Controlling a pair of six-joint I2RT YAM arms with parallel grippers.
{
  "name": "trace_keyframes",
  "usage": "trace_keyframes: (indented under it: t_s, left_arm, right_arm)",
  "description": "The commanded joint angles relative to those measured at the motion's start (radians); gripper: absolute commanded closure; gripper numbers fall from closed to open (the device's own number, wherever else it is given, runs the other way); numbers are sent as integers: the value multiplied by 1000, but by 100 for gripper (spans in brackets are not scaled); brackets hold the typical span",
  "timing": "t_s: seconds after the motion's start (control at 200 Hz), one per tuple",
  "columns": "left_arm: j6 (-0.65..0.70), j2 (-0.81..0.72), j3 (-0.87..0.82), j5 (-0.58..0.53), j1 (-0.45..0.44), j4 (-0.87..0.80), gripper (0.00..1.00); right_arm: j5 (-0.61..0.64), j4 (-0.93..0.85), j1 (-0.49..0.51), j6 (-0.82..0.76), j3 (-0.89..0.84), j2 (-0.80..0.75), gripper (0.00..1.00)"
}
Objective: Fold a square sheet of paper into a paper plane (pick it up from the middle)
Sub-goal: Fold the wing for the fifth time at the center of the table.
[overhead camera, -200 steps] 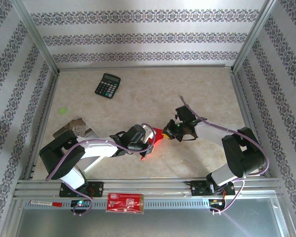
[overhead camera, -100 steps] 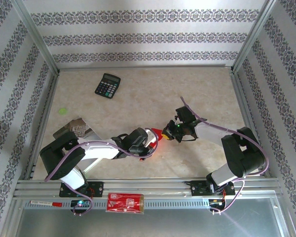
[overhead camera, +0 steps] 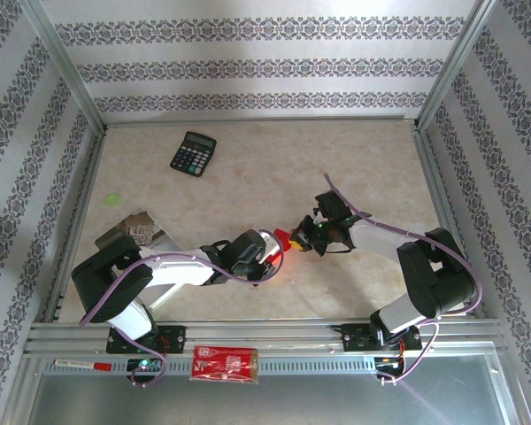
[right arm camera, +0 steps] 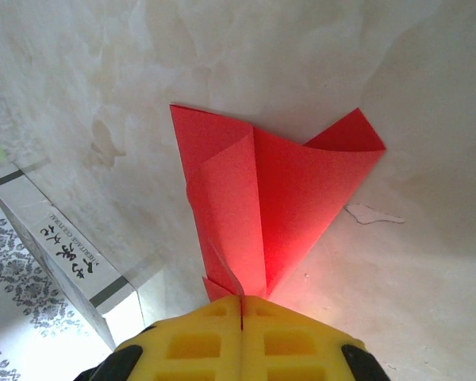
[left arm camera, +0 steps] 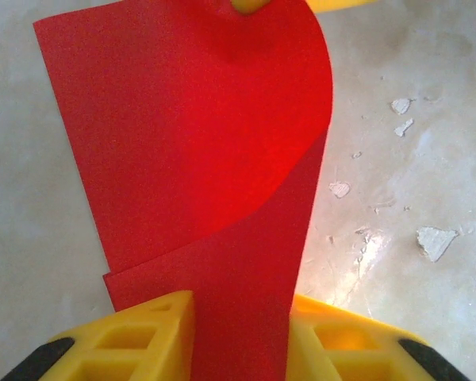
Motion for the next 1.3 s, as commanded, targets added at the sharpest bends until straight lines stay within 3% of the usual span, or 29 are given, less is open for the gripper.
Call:
trace_keyframes:
  t_s: [0.0,0.26,0.724,0.994,1.294]
  left_arm:
    - [21,-23,27,-26,-13,-30,72]
    - [20,-20,31,-23,-13,-31,85]
    - [-65,-8,29,27,-12,-21,100]
    - [-194,26,46,183,10,8,100]
    - [-276,86,67,335,49,65,100]
  right_arm:
    - [-18,3,4,16,-12,-13,100]
    - [-26,2,6,10,-8,-7,100]
    - [-19,-17,-3,-27,-1,-1,100]
    - [16,-181,-60,-195,62,-87,79]
    - [31,-277,-67,-333,146,-31,75]
